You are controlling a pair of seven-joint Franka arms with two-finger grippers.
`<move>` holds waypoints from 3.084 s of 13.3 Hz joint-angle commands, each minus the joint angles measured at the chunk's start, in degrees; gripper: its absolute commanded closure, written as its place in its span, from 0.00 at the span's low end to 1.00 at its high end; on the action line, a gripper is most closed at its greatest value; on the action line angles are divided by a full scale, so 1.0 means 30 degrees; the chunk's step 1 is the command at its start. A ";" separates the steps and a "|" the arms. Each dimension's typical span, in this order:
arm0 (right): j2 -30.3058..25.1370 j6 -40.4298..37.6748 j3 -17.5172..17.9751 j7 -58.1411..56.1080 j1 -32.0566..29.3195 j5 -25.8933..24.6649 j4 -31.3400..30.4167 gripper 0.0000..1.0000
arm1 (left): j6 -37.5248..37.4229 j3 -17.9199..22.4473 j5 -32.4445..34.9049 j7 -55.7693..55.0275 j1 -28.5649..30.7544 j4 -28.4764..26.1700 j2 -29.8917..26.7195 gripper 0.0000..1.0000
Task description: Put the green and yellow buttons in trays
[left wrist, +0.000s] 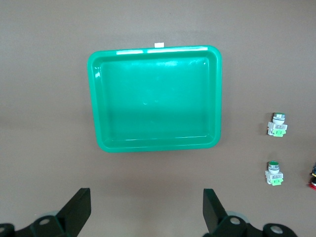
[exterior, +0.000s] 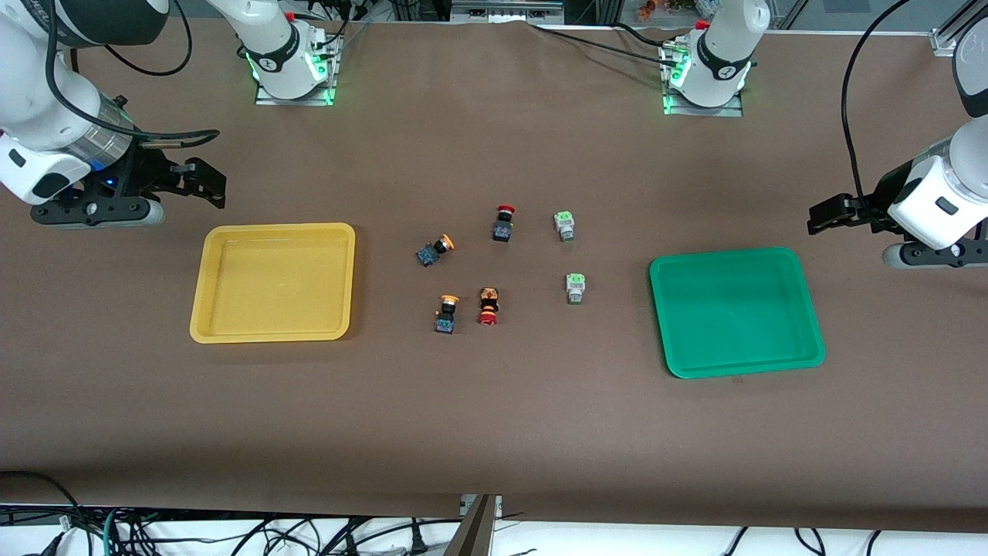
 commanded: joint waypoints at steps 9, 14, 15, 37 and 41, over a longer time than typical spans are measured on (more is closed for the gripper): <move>0.0124 -0.0337 0.0097 0.0256 -0.0016 -0.0002 0.0402 0.00 | -0.0493 0.0007 -0.0201 0.0410 0.0249 0.0709 0.0329 0.00; 0.0124 -0.0337 0.0068 0.0286 -0.0046 0.0027 0.0402 0.00 | -0.0493 0.0007 -0.0201 0.0410 0.0249 0.0709 0.0329 0.00; 0.0153 -0.0192 0.0068 0.0286 -0.0075 0.0027 0.0373 0.00 | -0.0493 0.0007 -0.0201 0.0410 0.0249 0.0709 0.0329 0.00; 0.2760 0.1948 0.0097 -0.0095 0.0159 0.1814 0.0489 0.00 | -0.0754 -0.0081 -0.0201 0.0380 0.0043 0.2435 0.1410 0.00; 0.3638 0.1948 0.0097 0.0108 0.1444 0.0032 0.1134 0.00 | -0.0902 -0.0256 -0.0201 0.0380 -0.0248 0.2409 0.1414 0.00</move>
